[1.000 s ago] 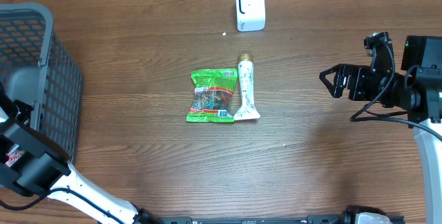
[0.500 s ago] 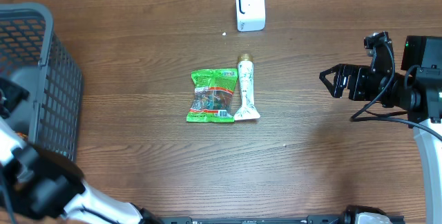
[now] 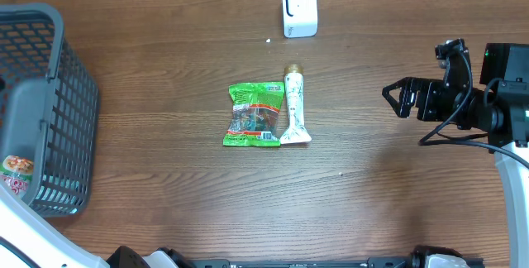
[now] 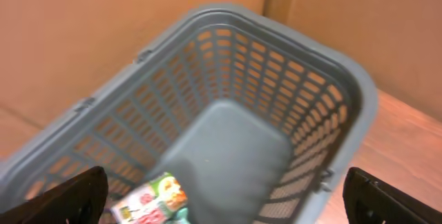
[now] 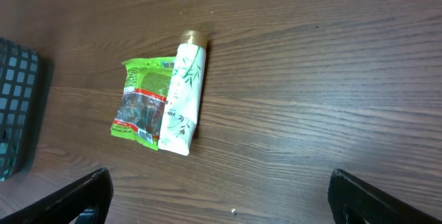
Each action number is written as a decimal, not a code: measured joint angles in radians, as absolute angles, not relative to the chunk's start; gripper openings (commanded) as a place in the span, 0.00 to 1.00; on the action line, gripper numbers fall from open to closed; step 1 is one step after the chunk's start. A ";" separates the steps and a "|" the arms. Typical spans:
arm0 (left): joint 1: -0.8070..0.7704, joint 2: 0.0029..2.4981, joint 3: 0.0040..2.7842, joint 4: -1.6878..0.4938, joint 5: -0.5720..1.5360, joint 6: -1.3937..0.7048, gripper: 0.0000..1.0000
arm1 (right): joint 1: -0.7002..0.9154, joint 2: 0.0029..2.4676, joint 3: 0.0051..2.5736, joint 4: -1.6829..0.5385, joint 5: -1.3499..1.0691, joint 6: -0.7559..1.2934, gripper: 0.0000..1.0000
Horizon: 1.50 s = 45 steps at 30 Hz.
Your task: Scan the item barcode
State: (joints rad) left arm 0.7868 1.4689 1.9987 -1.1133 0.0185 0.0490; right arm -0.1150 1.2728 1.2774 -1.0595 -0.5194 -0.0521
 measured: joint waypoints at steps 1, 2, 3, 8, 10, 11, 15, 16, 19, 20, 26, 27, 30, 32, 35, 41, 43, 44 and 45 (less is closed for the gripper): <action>0.787 1.469 1.999 -1.110 -0.002 0.057 0.98 | -0.115 1.273 1.277 -1.059 -0.520 -0.052 1.00; 0.787 1.472 1.999 -1.105 -0.023 0.067 0.95 | -0.115 1.273 1.277 -1.061 -0.520 -0.052 1.00; 0.787 1.475 1.999 -1.101 -0.046 0.080 0.93 | -0.115 1.273 1.277 -1.060 -0.520 -0.052 1.00; 0.787 1.547 1.998 -1.119 -0.130 0.118 0.90 | -0.115 1.273 1.277 -1.061 -0.519 -0.052 1.00; 0.787 1.602 1.998 -1.136 -0.144 0.128 0.90 | -0.115 1.273 1.277 -1.067 -0.520 -0.052 1.00; 0.787 1.633 1.996 -1.145 -0.149 0.135 0.90 | -0.115 1.273 1.277 -1.069 -0.520 -0.052 1.00; 0.787 1.748 1.984 -1.193 -0.161 0.216 0.93 | -0.115 1.273 1.277 -1.078 -0.520 -0.052 1.00; 0.787 1.769 1.977 -1.201 -0.161 0.241 0.95 | -0.115 1.273 1.277 -1.078 -0.520 -0.052 1.00; 0.787 1.808 1.941 -1.219 -0.154 0.313 0.98 | -0.115 1.273 1.277 -1.078 -0.520 -0.052 1.00; 0.787 1.814 1.924 -1.222 -0.154 0.332 0.98 | -0.115 1.273 1.277 -1.078 -0.520 -0.052 1.00; 0.788 1.821 1.814 -1.204 -0.217 0.408 1.00 | -0.115 1.273 1.277 -1.078 -0.520 -0.052 1.00; 0.792 1.822 1.800 -1.196 -0.233 0.420 1.00 | -0.115 1.273 1.277 -1.078 -0.520 -0.052 1.00; 0.819 1.826 1.758 -1.155 -0.269 0.439 1.00 | -0.115 1.273 1.277 -1.078 -0.520 -0.052 1.00; 0.852 1.830 1.735 -1.120 -0.285 0.449 1.00 | -0.115 1.273 1.277 -1.078 -0.520 -0.052 1.00; 0.897 1.833 1.699 -1.056 -0.300 0.453 1.00 | -0.115 1.273 1.277 -1.082 -0.520 -0.052 1.00; 0.929 1.835 1.642 -0.954 -0.293 0.486 0.97 | -0.115 1.273 1.277 -1.084 -0.520 -0.053 1.00; 0.929 1.835 1.610 -0.944 -0.261 0.535 0.97 | -0.115 1.273 1.277 -1.084 -0.520 -0.052 1.00; 0.929 1.835 1.592 -0.940 -0.245 0.561 0.98 | -0.115 1.273 1.277 -1.084 -0.520 -0.052 1.00; 0.929 1.835 1.573 -0.934 -0.231 0.588 0.98 | -0.115 1.273 1.277 -1.085 -0.520 -0.052 1.00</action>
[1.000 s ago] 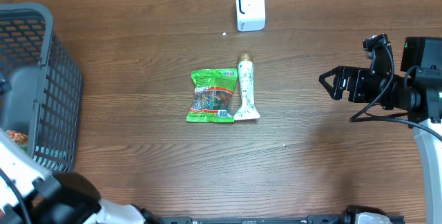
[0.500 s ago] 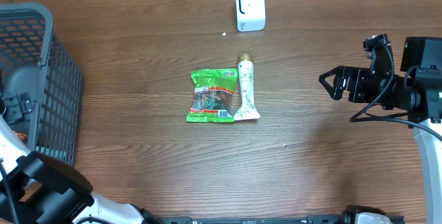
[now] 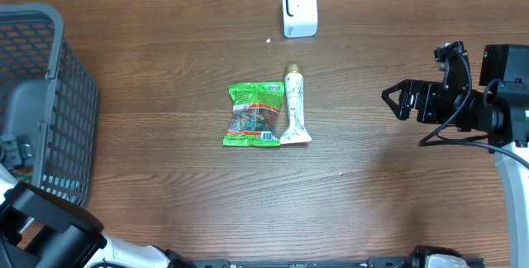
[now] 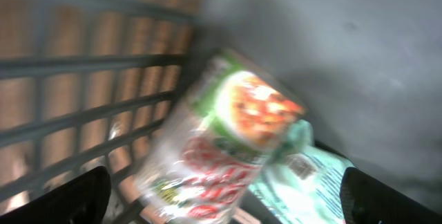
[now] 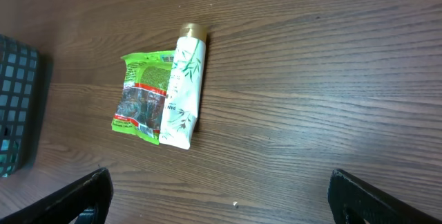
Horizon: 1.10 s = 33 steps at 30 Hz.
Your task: Scan the item barcode
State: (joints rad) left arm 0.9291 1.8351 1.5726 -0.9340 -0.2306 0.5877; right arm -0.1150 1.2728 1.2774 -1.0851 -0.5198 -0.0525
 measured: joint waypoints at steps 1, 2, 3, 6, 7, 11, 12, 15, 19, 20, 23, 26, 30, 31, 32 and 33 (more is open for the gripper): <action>0.929 1.835 1.554 -0.927 -0.218 0.611 0.98 | -0.115 1.273 1.277 -1.084 -0.520 -0.052 1.00; 0.929 1.835 1.537 -0.921 -0.211 0.635 0.99 | -0.115 1.273 1.277 -1.085 -0.520 -0.052 1.00; 0.929 1.835 1.522 -0.916 -0.204 0.655 0.99 | -0.115 1.273 1.277 -1.084 -0.520 -0.052 1.00; 0.929 1.835 1.481 -0.878 -0.193 0.694 0.99 | -0.115 1.273 1.277 -1.085 -0.520 -0.052 1.00; 0.929 1.835 1.472 -0.866 -0.190 0.703 0.99 | -0.115 1.273 1.277 -1.085 -0.520 -0.052 1.00; 0.929 1.835 1.443 -0.802 -0.187 0.719 1.00 | -0.115 1.273 1.277 -1.085 -0.519 -0.052 1.00; 0.929 1.835 1.435 -0.783 -0.186 0.723 1.00 | -0.115 1.273 1.277 -1.085 -0.520 -0.052 1.00; 0.929 1.835 1.412 -0.738 -0.186 0.738 1.00 | -0.115 1.273 1.277 -1.084 -0.520 -0.052 1.00; 0.929 1.835 1.381 -0.702 -0.183 0.769 1.00 | -0.115 1.273 1.277 -1.085 -0.519 -0.052 1.00; 0.930 1.835 1.375 -0.696 -0.183 0.778 1.00 | -0.115 1.273 1.277 -1.085 -0.520 -0.052 1.00; 0.940 1.836 1.363 -0.680 -0.183 0.795 0.99 | -0.115 1.273 1.277 -1.085 -0.520 -0.052 1.00; 0.962 1.843 1.362 -0.672 -0.182 0.802 0.96 | -0.115 1.273 1.277 -1.085 -0.519 -0.052 1.00; 0.989 1.869 1.362 -0.664 -0.179 0.815 0.86 | -0.115 1.273 1.277 -1.085 -0.520 -0.052 1.00; 0.992 1.878 1.362 -0.659 -0.177 0.815 0.85 | -0.115 1.273 1.277 -1.085 -0.519 -0.052 1.00; 0.994 1.884 1.362 -0.656 -0.175 0.816 0.82 | -0.115 1.273 1.277 -1.084 -0.519 -0.052 1.00; 0.994 1.889 1.363 -0.653 -0.173 0.816 0.78 | -0.115 1.273 1.277 -1.085 -0.520 -0.052 1.00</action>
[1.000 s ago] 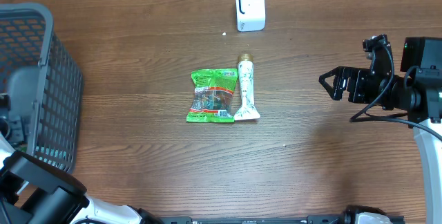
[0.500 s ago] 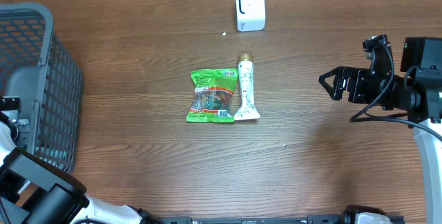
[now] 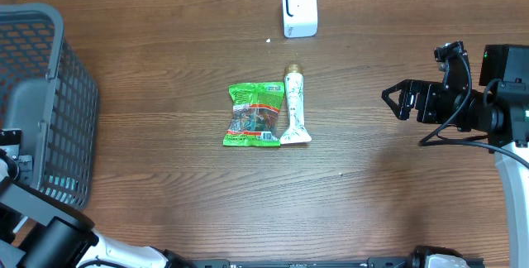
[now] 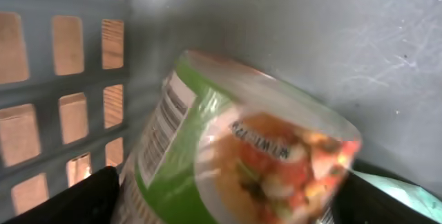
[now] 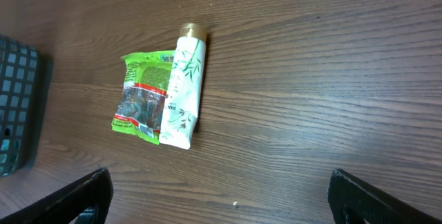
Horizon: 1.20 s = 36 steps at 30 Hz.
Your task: Scan the item barcode
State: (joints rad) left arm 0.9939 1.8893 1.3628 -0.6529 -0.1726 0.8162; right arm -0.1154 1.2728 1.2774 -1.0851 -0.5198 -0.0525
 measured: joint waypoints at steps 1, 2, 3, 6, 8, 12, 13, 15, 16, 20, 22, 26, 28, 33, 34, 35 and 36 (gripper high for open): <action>0.994 1.893 1.363 -0.653 -0.170 0.817 0.74 | -0.115 1.273 1.277 -1.085 -0.520 -0.052 1.00; 0.994 1.894 1.364 -0.653 -0.168 0.817 0.71 | -0.115 1.273 1.277 -1.085 -0.520 -0.052 1.00; 0.994 1.895 1.365 -0.653 -0.168 0.813 0.69 | -0.115 1.273 1.277 -1.085 -0.520 -0.052 1.00; 0.992 1.901 1.372 -0.653 -0.168 0.783 0.66 | -0.115 1.273 1.277 -1.084 -0.520 -0.052 1.00; 0.989 1.901 1.375 -0.653 -0.165 0.746 0.63 | -0.115 1.273 1.277 -1.081 -0.520 -0.052 1.00; 0.982 1.901 1.376 -0.654 -0.158 0.627 0.64 | -0.115 1.273 1.277 -1.071 -0.520 -0.052 1.00; 0.978 1.901 1.377 -0.654 -0.158 0.589 0.64 | -0.115 1.273 1.277 -1.068 -0.520 -0.052 1.00; 0.970 1.901 1.377 -0.654 -0.157 0.507 0.64 | -0.115 1.273 1.277 -1.063 -0.520 -0.052 1.00; 0.966 1.901 1.377 -0.654 -0.156 0.462 0.65 | -0.115 1.273 1.277 -1.062 -0.520 -0.052 1.00; 0.955 1.902 1.382 -0.653 -0.134 0.291 0.62 | -0.115 1.273 1.277 -1.055 -0.520 -0.052 1.00; 0.949 1.902 1.383 -0.651 -0.097 0.197 0.57 | -0.115 1.273 1.277 -1.047 -0.519 -0.052 1.00; 0.937 1.902 1.389 -0.659 0.012 0.043 0.54 | -0.115 1.273 1.277 -1.032 -0.519 -0.052 1.00; 0.935 1.903 1.391 -0.669 0.066 -0.006 0.55 | -0.115 1.273 1.277 -1.033 -0.521 -0.052 1.00; 0.933 1.909 1.406 -0.732 0.187 -0.070 0.52 | -0.115 1.273 1.277 -1.023 -0.540 -0.052 1.00; 0.932 1.914 1.417 -0.752 0.207 -0.077 0.52 | -0.115 1.273 1.277 -1.021 -0.544 -0.052 1.00; 0.931 1.920 1.430 -0.775 0.223 -0.081 0.52 | -0.115 1.273 1.277 -1.020 -0.547 -0.052 1.00; 0.929 1.927 1.441 -0.792 0.237 -0.086 0.52 | -0.115 1.273 1.277 -1.020 -0.550 -0.052 1.00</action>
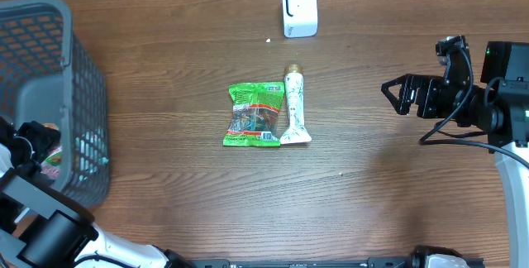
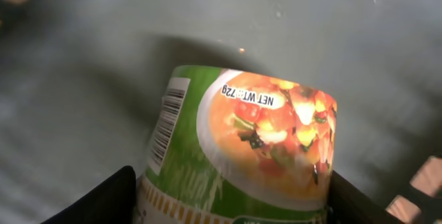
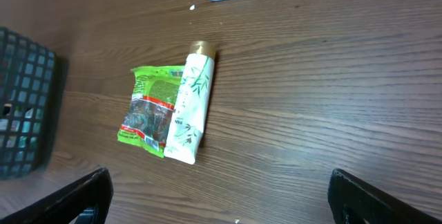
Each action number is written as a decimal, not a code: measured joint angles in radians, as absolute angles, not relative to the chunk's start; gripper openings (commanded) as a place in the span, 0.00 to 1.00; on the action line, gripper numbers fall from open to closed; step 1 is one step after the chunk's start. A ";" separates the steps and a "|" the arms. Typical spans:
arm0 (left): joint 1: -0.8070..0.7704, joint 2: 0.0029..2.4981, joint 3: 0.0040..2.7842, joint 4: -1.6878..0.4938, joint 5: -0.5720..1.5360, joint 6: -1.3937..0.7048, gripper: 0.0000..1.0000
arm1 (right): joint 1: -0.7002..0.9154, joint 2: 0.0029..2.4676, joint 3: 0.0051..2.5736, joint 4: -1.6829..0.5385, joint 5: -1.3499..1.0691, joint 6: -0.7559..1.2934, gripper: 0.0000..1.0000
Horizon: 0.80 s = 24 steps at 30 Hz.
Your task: Scan the item barcode
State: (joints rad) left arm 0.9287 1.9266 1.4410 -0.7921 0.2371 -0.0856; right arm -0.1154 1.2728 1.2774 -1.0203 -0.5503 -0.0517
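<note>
A noodle cup with a green label, a food picture and a barcode on its side fills the left wrist view. My left gripper is shut on it, a finger pressed against each side, down inside the grey basket. Overhead, the left gripper sits low in the basket at the far left. The white scanner stands at the table's back middle. My right gripper hangs open over the right side of the table, holding nothing.
A green snack packet and a white tube lie side by side mid-table, both also in the right wrist view as the packet and the tube. A cardboard wall runs along the back edge.
My left fingers have closed on the noodle cup, which now points its base and barcode toward the camera. The basket's near side has shifted a little to the right. The right wrist view shifted slightly.
First my left gripper hung open above the basket, looking down at the cup inside. It was then low in the basket beside the cup, later with the cup between its open fingers, and now it grips the cup. The right arm stayed open at the right.
</note>
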 measured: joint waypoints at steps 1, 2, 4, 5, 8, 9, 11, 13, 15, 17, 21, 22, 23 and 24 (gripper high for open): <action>0.925 1.933 1.454 -0.816 0.248 -0.089 0.52 | -0.115 1.273 1.277 -1.020 -0.551 -0.052 1.00; 0.923 1.941 1.475 -0.846 0.254 -0.093 0.52 | -0.115 1.273 1.277 -1.020 -0.554 -0.052 1.00; 0.917 1.956 1.531 -0.913 0.270 -0.100 0.51 | -0.115 1.273 1.277 -1.019 -0.555 -0.052 1.00; 0.915 1.959 1.551 -0.929 0.278 -0.102 0.52 | -0.115 1.273 1.277 -1.020 -0.555 -0.052 1.00; 0.909 1.966 1.654 -1.017 0.300 -0.107 0.51 | -0.115 1.273 1.277 -1.018 -0.559 -0.052 1.00; 0.907 1.967 1.698 -1.043 0.306 -0.107 0.52 | -0.115 1.273 1.277 -1.017 -0.562 -0.052 1.00; 0.902 1.967 1.780 -1.083 0.312 -0.107 0.51 | -0.115 1.273 1.277 -1.013 -0.568 -0.052 1.00; 0.896 1.967 1.871 -1.126 0.318 -0.106 0.51 | -0.115 1.273 1.277 -1.008 -0.575 -0.052 1.00; 0.887 1.967 1.972 -1.182 0.321 -0.105 0.51 | -0.115 1.273 1.277 -1.002 -0.581 -0.052 1.00; 0.873 1.967 2.062 -1.225 0.322 -0.104 0.51 | -0.115 1.273 1.277 -0.997 -0.587 -0.052 1.00; 0.815 1.967 2.265 -1.317 0.323 -0.100 0.51 | -0.115 1.273 1.277 -0.995 -0.593 -0.052 1.00; 0.801 1.967 2.305 -1.335 0.323 -0.099 0.51 | -0.115 1.273 1.277 -0.995 -0.595 -0.052 1.00; 0.781 1.967 2.351 -1.357 0.323 -0.098 0.52 | -0.115 1.273 1.277 -0.995 -0.596 -0.052 1.00; 0.761 1.967 2.391 -1.378 0.323 -0.098 0.52 | -0.115 1.273 1.277 -0.995 -0.596 -0.052 1.00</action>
State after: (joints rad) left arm 0.7612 1.9667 2.3905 -1.3781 0.3225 -0.0982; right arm -0.1154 1.2728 1.2774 -0.9947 -0.5957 -0.0521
